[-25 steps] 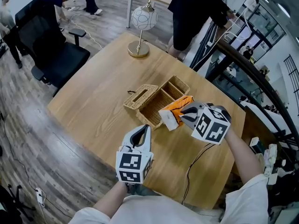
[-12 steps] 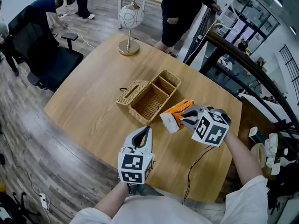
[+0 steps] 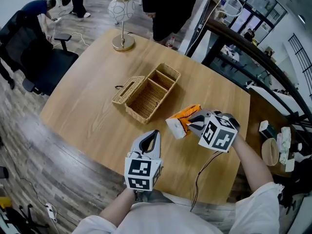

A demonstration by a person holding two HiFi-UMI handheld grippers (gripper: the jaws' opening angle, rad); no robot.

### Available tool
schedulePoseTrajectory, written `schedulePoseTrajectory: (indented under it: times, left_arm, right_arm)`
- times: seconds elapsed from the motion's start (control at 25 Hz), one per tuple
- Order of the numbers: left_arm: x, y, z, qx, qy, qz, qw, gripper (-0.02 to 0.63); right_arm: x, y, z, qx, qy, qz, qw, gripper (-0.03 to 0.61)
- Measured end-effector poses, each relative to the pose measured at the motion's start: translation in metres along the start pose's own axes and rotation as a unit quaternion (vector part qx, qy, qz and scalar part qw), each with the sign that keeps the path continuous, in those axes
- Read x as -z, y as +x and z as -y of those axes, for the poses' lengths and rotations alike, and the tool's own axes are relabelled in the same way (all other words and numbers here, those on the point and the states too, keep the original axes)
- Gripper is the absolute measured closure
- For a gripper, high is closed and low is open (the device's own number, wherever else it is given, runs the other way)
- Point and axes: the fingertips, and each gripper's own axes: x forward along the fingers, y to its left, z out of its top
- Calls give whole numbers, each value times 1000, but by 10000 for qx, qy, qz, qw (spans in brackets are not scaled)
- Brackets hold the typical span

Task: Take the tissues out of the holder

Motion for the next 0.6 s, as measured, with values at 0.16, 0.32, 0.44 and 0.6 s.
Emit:
schedulePoseTrajectory:
  times: [0.16,0.32,0.44,0.6]
  left_arm:
    - [11,4,9,64,12,-120,9999,603]
    - [24,7,19,152,17,-227,9996,604]
    - [36,7,24,194,16,-338,9992,603]
    - [51,5,24,218,23,-482,9986,603]
  right_arm:
    - [13,7,-12,-85,107,-17,9999,540]
    - [26,15,-25,-142,168,-59,9997,540]
    - [33,22,-35,-180,210,-75,9996,541]
    - [37,32,-45,-257,280,-74,9993,540]
